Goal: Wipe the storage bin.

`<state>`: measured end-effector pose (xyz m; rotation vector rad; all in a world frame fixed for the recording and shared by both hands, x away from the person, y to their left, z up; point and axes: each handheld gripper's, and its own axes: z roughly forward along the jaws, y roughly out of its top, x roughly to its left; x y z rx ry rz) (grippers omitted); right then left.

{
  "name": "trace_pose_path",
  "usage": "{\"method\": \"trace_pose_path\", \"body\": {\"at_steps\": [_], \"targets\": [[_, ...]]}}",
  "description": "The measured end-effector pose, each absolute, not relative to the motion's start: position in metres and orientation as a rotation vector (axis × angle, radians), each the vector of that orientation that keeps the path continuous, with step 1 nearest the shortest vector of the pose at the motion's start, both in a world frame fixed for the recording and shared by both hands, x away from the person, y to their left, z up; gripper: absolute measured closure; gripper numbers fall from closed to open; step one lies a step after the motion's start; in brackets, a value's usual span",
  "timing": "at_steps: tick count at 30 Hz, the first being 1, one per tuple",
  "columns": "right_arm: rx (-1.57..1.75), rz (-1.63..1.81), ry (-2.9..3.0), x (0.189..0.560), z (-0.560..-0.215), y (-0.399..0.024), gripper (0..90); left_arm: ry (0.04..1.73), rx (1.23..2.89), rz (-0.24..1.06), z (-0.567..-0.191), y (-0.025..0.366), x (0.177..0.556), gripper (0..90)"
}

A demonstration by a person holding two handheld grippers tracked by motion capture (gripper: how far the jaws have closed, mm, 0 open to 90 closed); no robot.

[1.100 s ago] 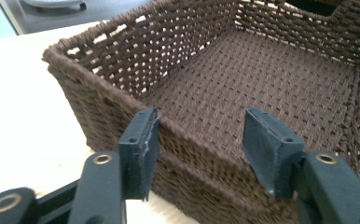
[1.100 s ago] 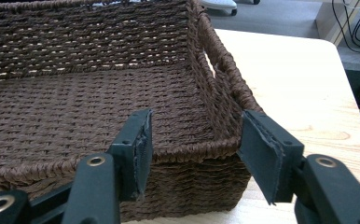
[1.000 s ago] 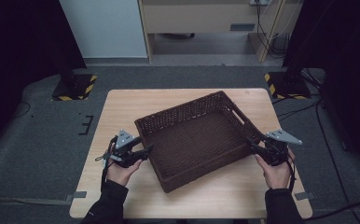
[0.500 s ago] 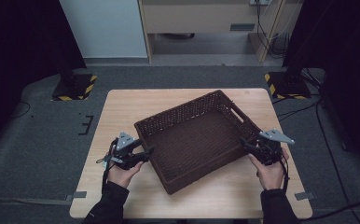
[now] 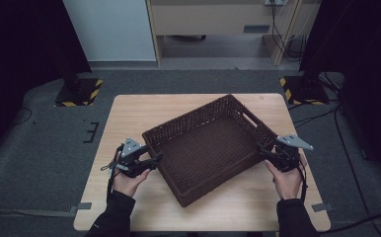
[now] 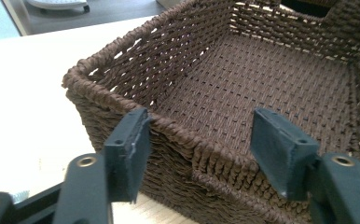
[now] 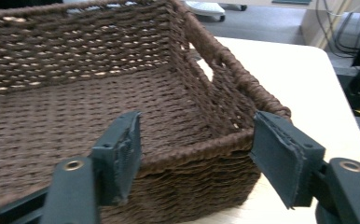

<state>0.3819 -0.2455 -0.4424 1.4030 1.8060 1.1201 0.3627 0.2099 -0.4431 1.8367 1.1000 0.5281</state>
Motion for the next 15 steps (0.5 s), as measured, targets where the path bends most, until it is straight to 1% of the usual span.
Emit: {"method": "trace_pose_path", "body": {"at_steps": [2, 5, 11, 15], "targets": [[1.404, 1.131, 1.813, 0.381, -0.442, -0.244, 30.7, 1.095, 1.849, 0.548, -0.443, 0.208, 0.361, 35.9], [1.398, 1.118, 1.828, 0.379, -0.445, -0.233, 26.1, 1.091, 1.853, 0.541, -0.44, 0.209, 0.362, 37.2], [1.387, 1.095, 1.81, 0.383, -0.448, -0.233, 28.1, 1.123, 1.803, 0.567, -0.433, 0.222, 0.367, 37.4], [1.379, 1.092, 1.802, 0.388, -0.449, -0.234, 28.6, 1.158, 1.775, 0.574, -0.43, 0.232, 0.376, 39.0]]}}
